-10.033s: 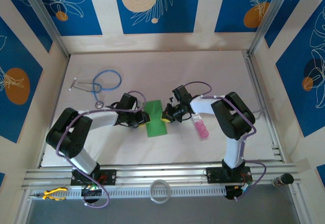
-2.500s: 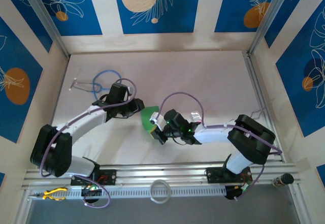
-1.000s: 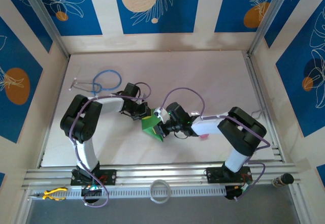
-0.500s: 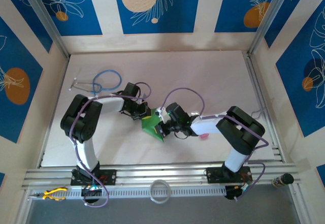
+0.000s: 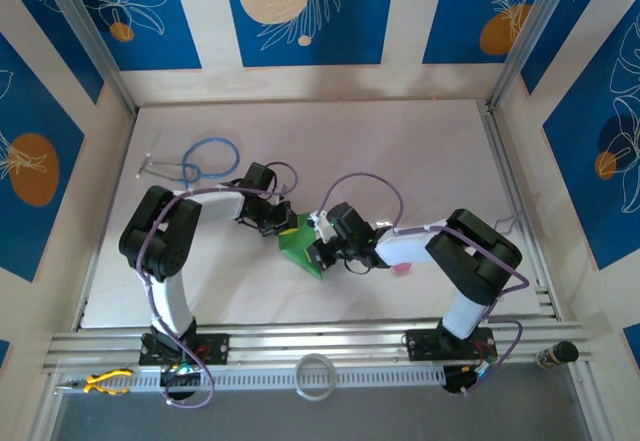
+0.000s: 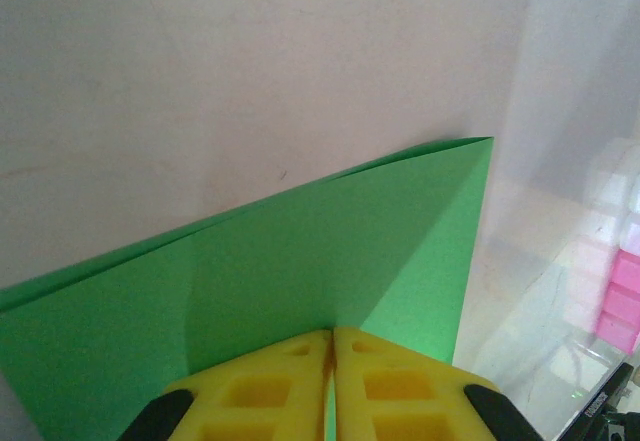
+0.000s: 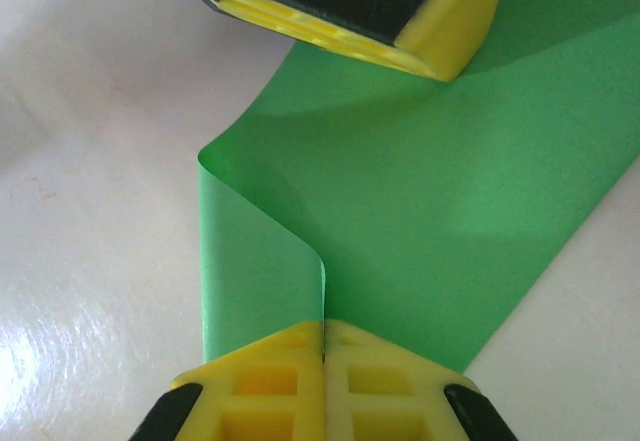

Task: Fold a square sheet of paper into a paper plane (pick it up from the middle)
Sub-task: Third fold the triangle at the center of the table.

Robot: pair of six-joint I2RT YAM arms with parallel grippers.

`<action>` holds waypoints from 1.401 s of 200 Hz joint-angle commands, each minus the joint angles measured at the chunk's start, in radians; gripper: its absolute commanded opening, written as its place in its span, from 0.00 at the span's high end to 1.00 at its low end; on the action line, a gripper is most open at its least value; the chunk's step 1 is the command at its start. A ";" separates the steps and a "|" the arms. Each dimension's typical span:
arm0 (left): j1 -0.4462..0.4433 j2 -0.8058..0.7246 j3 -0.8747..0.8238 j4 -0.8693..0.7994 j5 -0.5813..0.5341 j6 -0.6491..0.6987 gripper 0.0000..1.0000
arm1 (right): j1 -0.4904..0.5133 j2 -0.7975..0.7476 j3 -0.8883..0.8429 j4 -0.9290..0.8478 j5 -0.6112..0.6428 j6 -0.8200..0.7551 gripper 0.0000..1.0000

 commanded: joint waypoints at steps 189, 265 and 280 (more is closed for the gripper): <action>0.004 0.017 -0.001 -0.042 -0.038 0.010 0.88 | -0.001 0.008 0.048 -0.062 0.046 0.002 0.95; 0.004 0.016 -0.001 -0.044 -0.041 0.009 0.88 | 0.010 -0.003 0.031 -0.074 0.066 -0.001 0.96; 0.004 0.016 -0.001 -0.043 -0.039 0.009 0.88 | 0.011 0.005 0.035 -0.074 0.066 -0.001 0.96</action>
